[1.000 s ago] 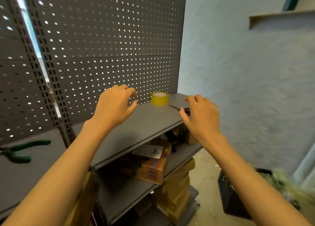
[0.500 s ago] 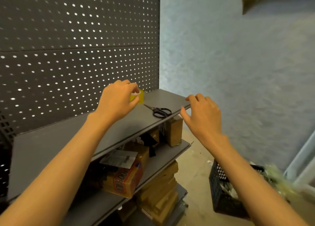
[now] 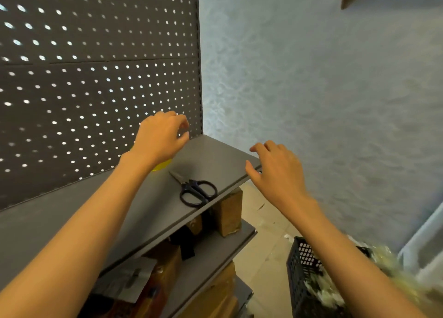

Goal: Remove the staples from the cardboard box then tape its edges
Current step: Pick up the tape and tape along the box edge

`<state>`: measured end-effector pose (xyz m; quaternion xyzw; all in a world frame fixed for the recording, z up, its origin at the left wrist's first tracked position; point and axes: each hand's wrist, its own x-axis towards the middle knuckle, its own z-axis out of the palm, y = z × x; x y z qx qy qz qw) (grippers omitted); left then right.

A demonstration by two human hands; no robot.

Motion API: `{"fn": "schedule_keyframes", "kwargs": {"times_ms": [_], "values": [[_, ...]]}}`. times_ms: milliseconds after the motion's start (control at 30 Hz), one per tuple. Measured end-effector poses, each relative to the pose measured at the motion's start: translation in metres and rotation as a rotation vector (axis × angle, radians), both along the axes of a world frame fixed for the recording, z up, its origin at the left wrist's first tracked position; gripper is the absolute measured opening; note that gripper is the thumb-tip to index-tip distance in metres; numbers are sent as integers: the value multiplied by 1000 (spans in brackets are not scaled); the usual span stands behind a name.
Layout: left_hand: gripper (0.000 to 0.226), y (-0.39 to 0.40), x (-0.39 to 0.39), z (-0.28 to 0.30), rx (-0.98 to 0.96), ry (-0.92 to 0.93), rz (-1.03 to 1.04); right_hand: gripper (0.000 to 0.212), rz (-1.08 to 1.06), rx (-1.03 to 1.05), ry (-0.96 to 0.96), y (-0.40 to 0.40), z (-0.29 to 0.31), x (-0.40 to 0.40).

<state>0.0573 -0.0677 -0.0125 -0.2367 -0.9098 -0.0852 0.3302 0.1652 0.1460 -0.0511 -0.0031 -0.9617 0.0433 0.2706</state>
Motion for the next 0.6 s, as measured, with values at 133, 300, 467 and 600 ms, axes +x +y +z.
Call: {"fn": "schedule_keyframes", "kwargs": {"times_ms": [133,300,467,600], "values": [[22,2,-26,-11,-25,-56,58,37,120,-46,-54,-11,-3,-30],[26,-14,-44,-24,-13,-160,198,39,392,-134,-245,-42,-1,-63],[37,-30,-44,-41,57,-392,324,44,503,-60,-516,-66,-2,-76],[41,-34,-47,-53,66,-456,386,37,558,52,-678,-67,-6,-83]]}}
